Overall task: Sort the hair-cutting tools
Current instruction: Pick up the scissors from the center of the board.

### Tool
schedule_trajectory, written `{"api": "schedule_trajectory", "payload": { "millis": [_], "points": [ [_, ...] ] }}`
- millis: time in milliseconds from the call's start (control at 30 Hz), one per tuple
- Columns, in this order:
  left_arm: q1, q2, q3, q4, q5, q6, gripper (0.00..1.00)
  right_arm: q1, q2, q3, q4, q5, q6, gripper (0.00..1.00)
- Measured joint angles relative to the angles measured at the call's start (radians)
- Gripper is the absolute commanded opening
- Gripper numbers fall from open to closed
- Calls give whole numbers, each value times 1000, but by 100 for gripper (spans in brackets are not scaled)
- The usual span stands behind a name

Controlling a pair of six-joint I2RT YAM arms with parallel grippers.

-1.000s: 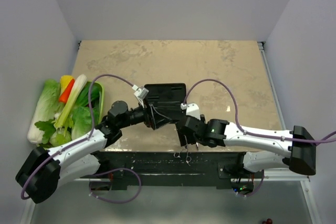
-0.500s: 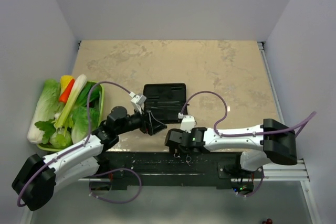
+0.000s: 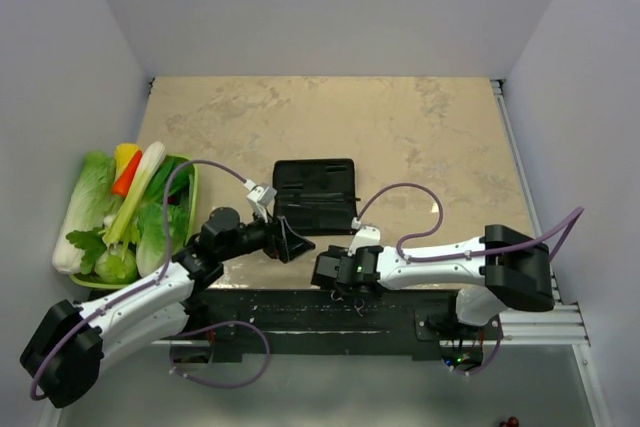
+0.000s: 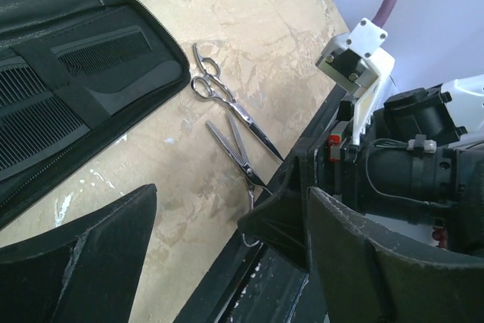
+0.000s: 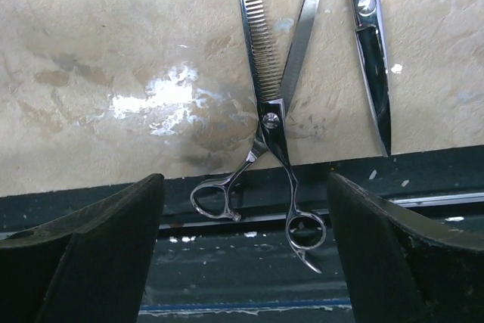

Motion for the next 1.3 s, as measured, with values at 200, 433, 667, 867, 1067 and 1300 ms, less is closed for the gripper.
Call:
{"api": "schedule_trajectory", "payload": {
  "millis": [200, 433, 667, 867, 1067, 1300],
  "points": [
    [-1, -20, -16, 1, 13, 0, 85, 7, 0, -29, 17, 0, 86, 83],
    [-5, -21, -22, 2, 18, 0, 85, 9, -11, -88, 37, -9, 151, 82],
    [-8, -15, -23, 3, 19, 0, 85, 25, -2, -88, 48, -18, 188, 70],
    [-16, -11, -23, 4, 19, 0, 85, 29, 1, -94, 68, -18, 211, 59],
    [-21, -10, -23, 3, 18, 1, 85, 35, 1, -106, 88, -19, 226, 43],
    [-27, -3, -23, 0, 18, 2, 85, 35, 1, -105, 94, -10, 239, 27]
  ]
}}
